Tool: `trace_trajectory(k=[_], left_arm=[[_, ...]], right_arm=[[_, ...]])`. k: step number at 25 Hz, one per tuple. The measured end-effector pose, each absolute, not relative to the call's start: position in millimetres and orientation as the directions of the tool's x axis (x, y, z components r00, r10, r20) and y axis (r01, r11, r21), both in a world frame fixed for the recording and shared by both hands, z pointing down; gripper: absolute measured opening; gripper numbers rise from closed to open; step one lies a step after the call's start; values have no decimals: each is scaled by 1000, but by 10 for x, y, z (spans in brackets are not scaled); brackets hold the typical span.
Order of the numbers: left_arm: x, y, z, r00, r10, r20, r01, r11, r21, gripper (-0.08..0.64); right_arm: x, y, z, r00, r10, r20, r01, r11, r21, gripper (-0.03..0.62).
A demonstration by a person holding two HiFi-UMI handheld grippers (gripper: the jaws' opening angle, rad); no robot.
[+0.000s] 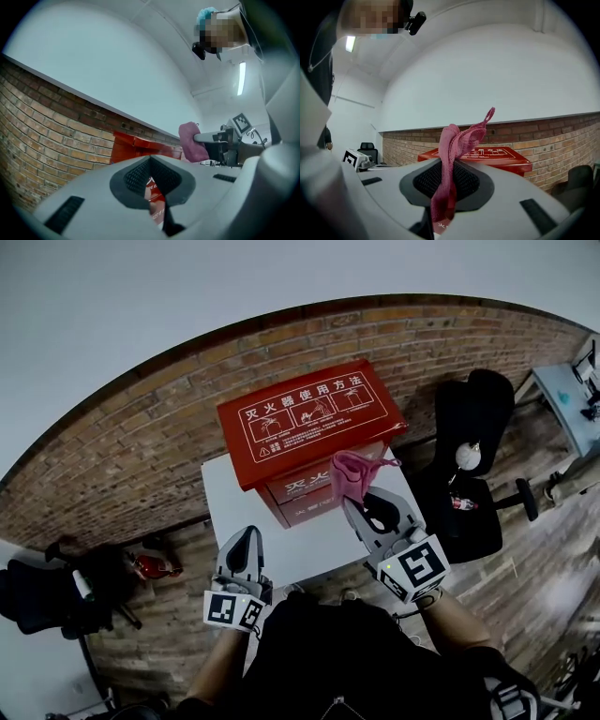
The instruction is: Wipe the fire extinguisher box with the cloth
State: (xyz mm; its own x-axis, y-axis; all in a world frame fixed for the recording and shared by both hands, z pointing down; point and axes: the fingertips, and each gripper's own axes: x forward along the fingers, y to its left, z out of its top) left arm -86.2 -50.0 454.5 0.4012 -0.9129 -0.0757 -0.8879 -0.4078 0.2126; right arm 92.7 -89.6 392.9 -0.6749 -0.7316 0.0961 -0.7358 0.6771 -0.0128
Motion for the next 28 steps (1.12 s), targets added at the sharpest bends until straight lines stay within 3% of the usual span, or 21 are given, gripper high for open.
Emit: trace_trajectory(k=[14, 28], left_arm=[[-1330, -870, 4583, 513, -855, -79, -826, -517, 224, 38], [-1232, -1111, 4496, 422, -903, -81, -881, -430, 198, 38]], right_arm=[[660, -1135, 3611, -543, -835, 86, -832, 549, 78, 75], [1209, -1893, 3076, -540, -833, 116, -792, 550, 264, 75]])
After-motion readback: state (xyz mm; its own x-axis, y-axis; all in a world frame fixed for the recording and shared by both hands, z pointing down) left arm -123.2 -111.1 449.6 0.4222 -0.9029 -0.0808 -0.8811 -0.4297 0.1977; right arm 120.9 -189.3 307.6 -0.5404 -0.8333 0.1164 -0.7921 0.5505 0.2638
